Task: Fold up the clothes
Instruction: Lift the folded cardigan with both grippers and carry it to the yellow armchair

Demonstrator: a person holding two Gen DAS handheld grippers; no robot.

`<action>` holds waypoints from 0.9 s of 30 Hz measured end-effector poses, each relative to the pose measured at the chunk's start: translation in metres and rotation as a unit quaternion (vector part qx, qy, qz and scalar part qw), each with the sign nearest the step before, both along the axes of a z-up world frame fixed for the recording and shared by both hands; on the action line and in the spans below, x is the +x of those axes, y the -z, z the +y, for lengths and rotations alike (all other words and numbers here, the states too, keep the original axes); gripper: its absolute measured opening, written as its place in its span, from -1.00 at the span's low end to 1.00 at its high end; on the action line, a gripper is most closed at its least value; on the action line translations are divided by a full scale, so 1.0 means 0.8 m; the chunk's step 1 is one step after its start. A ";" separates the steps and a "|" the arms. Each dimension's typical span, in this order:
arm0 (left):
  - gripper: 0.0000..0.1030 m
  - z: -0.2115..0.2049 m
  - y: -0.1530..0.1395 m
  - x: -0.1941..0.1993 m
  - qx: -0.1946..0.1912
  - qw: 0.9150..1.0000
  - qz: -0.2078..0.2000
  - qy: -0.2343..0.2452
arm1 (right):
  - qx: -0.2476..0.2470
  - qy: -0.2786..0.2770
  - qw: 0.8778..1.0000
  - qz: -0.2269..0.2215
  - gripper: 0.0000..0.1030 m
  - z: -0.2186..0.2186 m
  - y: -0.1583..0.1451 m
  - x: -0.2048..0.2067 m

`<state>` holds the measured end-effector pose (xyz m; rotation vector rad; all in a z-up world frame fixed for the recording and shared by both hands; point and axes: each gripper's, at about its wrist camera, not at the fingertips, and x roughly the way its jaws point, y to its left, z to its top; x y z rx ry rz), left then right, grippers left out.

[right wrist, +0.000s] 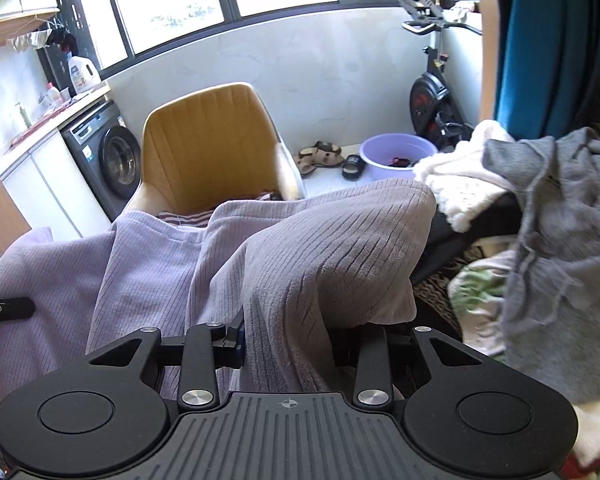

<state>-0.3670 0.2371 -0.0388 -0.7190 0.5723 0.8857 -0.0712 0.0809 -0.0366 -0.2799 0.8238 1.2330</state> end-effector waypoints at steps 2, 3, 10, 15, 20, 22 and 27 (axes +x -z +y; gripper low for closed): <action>-0.34 0.031 0.004 0.002 -0.001 1.000 0.003 -0.012 | -0.001 -0.009 1.000 0.007 -0.40 0.038 0.008 0.007; -0.34 0.048 0.006 0.006 -0.003 1.000 0.005 -0.018 | 0.000 -0.016 1.000 0.008 -0.40 0.057 0.011 0.012; -0.34 0.163 0.015 0.053 -0.017 0.998 0.015 -0.050 | -0.002 -0.045 0.999 0.016 -0.40 0.205 0.018 0.068; -0.33 0.229 0.031 0.085 -0.047 0.996 -0.003 -0.077 | -0.017 -0.075 0.997 0.017 -0.40 0.302 0.026 0.106; -0.33 0.283 0.043 0.081 -0.063 0.993 0.005 -0.100 | -0.026 -0.090 0.995 0.015 -0.40 0.384 0.036 0.121; -0.33 0.309 0.050 0.074 -0.063 0.992 0.009 -0.106 | -0.031 -0.095 0.995 0.019 -0.40 0.416 0.041 0.121; -0.33 0.374 0.077 0.057 -0.076 0.991 0.015 -0.113 | -0.046 -0.110 0.993 0.000 -0.40 0.494 0.055 0.101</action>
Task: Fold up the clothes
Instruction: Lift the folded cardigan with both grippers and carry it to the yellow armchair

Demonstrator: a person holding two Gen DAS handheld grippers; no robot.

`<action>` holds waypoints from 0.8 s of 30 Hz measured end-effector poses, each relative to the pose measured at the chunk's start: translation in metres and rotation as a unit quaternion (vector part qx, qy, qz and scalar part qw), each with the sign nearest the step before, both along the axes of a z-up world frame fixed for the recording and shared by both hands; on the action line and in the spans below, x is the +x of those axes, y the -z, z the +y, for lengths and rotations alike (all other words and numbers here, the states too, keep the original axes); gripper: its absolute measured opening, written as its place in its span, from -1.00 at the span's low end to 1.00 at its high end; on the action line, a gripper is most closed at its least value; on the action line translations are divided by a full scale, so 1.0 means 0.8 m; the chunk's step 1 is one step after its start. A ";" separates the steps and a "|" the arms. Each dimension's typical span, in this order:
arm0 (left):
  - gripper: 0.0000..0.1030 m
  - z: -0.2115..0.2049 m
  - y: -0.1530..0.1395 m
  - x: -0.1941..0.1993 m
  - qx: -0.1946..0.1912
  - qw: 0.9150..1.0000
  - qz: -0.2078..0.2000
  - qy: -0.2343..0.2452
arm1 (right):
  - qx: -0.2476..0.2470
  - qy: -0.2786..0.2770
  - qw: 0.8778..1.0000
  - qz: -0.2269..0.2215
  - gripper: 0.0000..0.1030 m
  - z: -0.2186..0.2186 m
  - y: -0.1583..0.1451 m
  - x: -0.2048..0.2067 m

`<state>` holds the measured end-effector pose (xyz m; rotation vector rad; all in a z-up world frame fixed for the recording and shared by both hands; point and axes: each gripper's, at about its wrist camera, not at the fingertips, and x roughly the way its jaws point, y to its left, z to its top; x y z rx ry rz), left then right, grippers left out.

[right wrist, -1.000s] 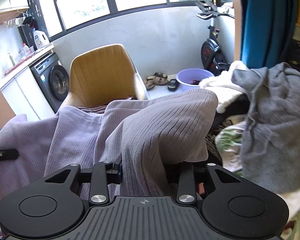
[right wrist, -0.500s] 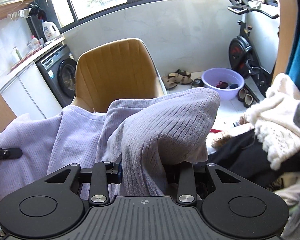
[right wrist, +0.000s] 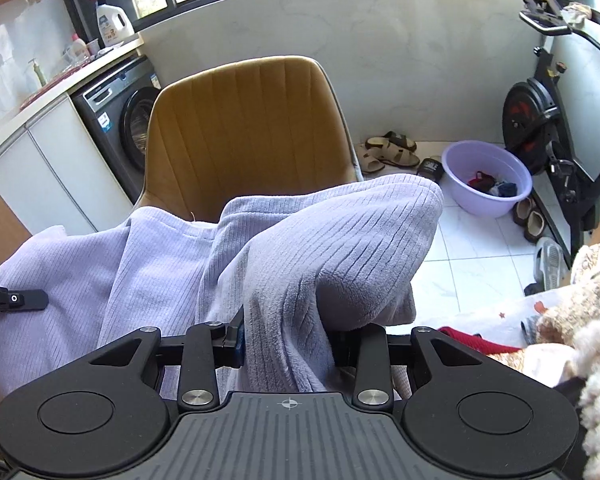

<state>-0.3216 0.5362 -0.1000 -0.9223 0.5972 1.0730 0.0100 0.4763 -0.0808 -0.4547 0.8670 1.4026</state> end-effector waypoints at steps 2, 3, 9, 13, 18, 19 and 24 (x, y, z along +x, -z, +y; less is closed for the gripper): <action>-0.33 0.028 0.014 -0.005 -0.010 1.000 0.000 0.002 | -0.007 -0.004 1.000 -0.011 -0.40 0.030 0.006 -0.011; -0.33 0.044 0.021 -0.008 -0.016 1.000 -0.001 0.005 | -0.011 -0.003 1.000 -0.016 -0.40 0.045 0.010 -0.017; -0.33 0.134 0.063 -0.030 -0.033 0.999 -0.017 0.023 | -0.053 0.016 0.998 -0.021 -0.40 0.135 0.039 -0.031; -0.31 0.179 0.097 -0.030 -0.032 0.999 -0.011 0.041 | -0.074 0.019 0.997 -0.027 -0.39 0.204 0.073 -0.041; -0.31 0.233 0.152 -0.025 -0.048 0.998 0.003 0.031 | -0.082 -0.007 0.996 -0.044 -0.39 0.280 0.128 -0.049; -0.31 0.243 0.160 -0.023 -0.048 0.998 0.005 0.027 | -0.084 -0.009 0.996 -0.042 -0.39 0.293 0.140 -0.047; -0.32 0.283 0.181 -0.008 -0.042 0.999 0.013 0.023 | -0.098 -0.021 0.994 -0.034 -0.39 0.344 0.189 -0.033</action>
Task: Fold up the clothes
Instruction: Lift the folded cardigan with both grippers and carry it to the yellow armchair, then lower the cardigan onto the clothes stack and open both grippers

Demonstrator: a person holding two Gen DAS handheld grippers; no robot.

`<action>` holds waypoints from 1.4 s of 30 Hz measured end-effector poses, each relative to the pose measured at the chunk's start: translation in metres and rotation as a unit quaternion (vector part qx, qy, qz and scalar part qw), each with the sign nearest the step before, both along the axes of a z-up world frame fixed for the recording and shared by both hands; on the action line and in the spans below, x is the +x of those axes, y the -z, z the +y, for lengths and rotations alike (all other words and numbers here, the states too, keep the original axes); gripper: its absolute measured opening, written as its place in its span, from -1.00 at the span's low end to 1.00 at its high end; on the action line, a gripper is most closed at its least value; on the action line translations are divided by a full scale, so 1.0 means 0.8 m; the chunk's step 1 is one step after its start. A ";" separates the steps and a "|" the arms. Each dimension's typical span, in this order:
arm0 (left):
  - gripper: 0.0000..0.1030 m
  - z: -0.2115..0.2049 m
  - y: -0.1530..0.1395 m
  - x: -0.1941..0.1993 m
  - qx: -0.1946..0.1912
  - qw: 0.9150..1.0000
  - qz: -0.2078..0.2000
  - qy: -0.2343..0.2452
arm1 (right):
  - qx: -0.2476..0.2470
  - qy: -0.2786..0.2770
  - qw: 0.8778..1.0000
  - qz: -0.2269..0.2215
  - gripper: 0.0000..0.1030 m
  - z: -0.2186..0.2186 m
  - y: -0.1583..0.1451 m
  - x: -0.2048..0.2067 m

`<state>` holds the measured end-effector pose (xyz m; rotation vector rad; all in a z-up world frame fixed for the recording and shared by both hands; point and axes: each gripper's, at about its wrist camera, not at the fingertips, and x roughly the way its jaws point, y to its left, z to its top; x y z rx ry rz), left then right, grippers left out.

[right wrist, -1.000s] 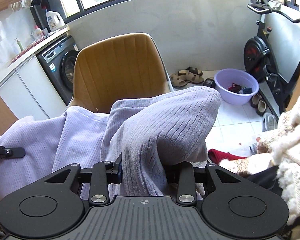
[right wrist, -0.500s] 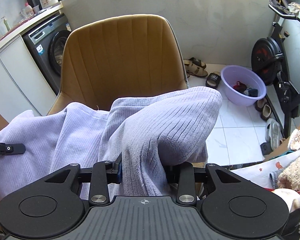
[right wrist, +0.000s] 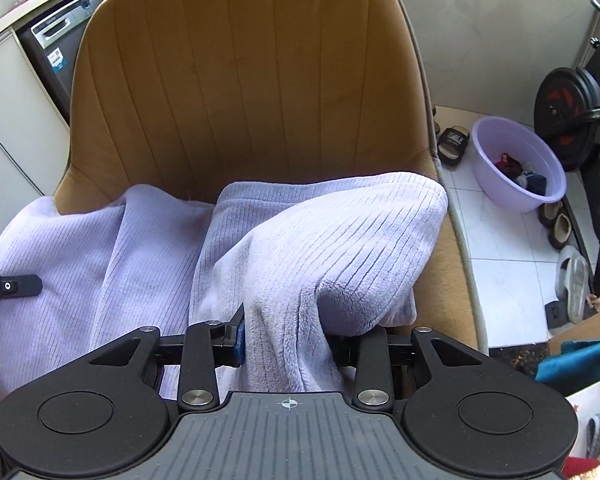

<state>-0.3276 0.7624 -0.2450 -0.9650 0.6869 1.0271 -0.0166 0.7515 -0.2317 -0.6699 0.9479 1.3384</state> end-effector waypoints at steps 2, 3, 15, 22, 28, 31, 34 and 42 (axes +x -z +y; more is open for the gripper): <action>-0.31 0.015 0.003 0.008 -0.002 1.000 -0.003 0.005 | -0.004 -0.005 1.000 0.000 -0.39 0.018 0.011 0.006; -0.31 0.020 0.004 0.012 -0.003 1.000 -0.003 0.006 | -0.006 -0.005 1.000 0.000 -0.39 0.026 0.015 0.011; -0.31 0.017 0.006 0.019 -0.030 0.999 -0.012 -0.026 | -0.012 -0.009 1.000 0.019 -0.39 0.062 0.036 0.047; -0.30 0.017 0.021 0.028 -0.035 0.999 0.010 -0.013 | -0.029 -0.014 0.999 0.015 -0.39 0.062 0.060 0.041; -0.27 0.023 0.047 0.026 -0.038 0.998 0.053 -0.009 | -0.045 -0.013 0.999 0.002 -0.38 0.068 0.085 0.043; -0.26 0.024 0.059 0.024 -0.034 0.997 0.075 -0.001 | -0.057 -0.012 0.998 -0.011 -0.37 0.075 0.102 0.042; -0.22 0.023 0.065 0.034 -0.023 0.994 0.104 0.020 | -0.069 -0.013 0.997 -0.024 -0.36 0.080 0.121 0.041; 0.04 0.017 0.051 0.049 -0.003 0.987 0.149 0.065 | -0.072 0.008 0.996 -0.051 0.08 0.073 0.132 0.037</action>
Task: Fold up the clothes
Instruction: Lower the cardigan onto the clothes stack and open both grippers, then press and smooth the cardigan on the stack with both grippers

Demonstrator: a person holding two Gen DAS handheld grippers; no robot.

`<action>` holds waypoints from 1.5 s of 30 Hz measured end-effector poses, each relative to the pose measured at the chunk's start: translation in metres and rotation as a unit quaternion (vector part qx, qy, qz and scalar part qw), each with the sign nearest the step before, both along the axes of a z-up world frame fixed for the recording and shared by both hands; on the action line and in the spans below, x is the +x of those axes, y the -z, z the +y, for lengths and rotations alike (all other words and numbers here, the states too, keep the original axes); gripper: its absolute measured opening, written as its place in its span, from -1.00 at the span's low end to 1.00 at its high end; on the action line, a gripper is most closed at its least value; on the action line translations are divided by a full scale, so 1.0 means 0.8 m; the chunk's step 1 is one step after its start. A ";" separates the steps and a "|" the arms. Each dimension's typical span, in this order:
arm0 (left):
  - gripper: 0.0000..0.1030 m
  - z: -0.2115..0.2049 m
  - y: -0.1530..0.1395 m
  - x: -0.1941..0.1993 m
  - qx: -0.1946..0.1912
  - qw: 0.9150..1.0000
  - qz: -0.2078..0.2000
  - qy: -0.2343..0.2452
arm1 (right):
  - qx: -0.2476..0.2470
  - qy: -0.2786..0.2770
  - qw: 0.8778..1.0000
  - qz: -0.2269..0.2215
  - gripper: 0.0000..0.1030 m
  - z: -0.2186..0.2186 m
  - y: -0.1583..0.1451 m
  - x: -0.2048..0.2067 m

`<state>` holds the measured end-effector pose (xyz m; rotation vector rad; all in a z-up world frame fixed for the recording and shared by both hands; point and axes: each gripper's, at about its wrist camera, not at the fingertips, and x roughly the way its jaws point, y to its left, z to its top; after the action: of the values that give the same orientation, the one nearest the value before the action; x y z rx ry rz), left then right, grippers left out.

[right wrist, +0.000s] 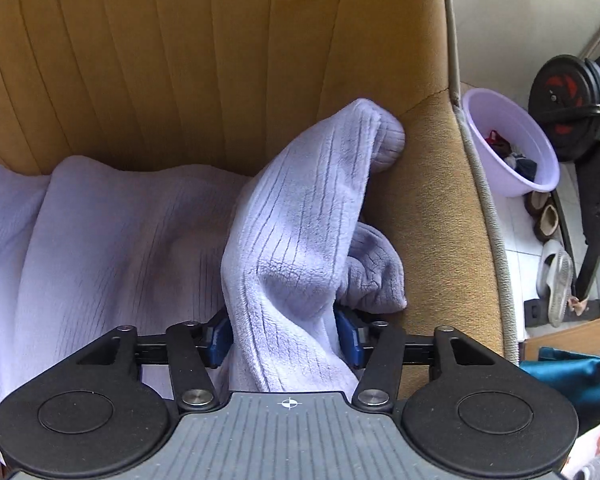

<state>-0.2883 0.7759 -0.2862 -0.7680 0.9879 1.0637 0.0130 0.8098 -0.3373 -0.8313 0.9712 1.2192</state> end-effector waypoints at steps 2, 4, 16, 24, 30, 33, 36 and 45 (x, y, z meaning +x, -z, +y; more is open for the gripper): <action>0.20 -0.004 -0.021 -0.007 0.011 1.000 -0.011 0.007 | 0.028 -0.004 1.000 0.003 0.37 -0.012 -0.024 0.003; 0.25 -0.012 -0.046 -0.019 0.025 0.999 -0.026 0.004 | 0.056 -0.009 0.998 0.012 0.41 -0.026 -0.052 0.010; 0.34 -0.080 -0.092 -0.067 0.023 0.987 -0.158 -0.002 | 0.128 0.087 0.987 0.038 0.45 -0.197 -0.145 0.037; 0.36 -0.075 -0.026 -0.040 0.012 0.996 -0.079 0.028 | 0.123 0.043 0.991 0.011 0.45 -0.198 -0.102 -0.031; 0.36 -0.067 0.019 -0.055 -0.009 0.999 -0.044 -0.004 | 0.075 0.176 0.978 0.081 0.46 -0.187 -0.040 0.012; 0.44 -0.073 0.027 -0.056 0.006 0.999 -0.031 -0.006 | 0.041 0.207 0.970 0.122 0.54 -0.177 -0.004 0.017; 0.74 -0.088 0.041 -0.030 0.015 0.999 0.012 0.044 | 0.042 0.284 0.943 0.167 0.47 -0.181 0.023 0.032; 0.71 -0.074 0.041 -0.031 -0.008 1.000 -0.001 0.014 | 0.018 0.301 0.934 0.191 0.39 -0.188 0.000 0.040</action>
<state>-0.3128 0.7164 -0.3189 -0.7648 1.0041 1.0325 0.0451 0.6595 -0.3375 -0.2217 1.3883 0.8631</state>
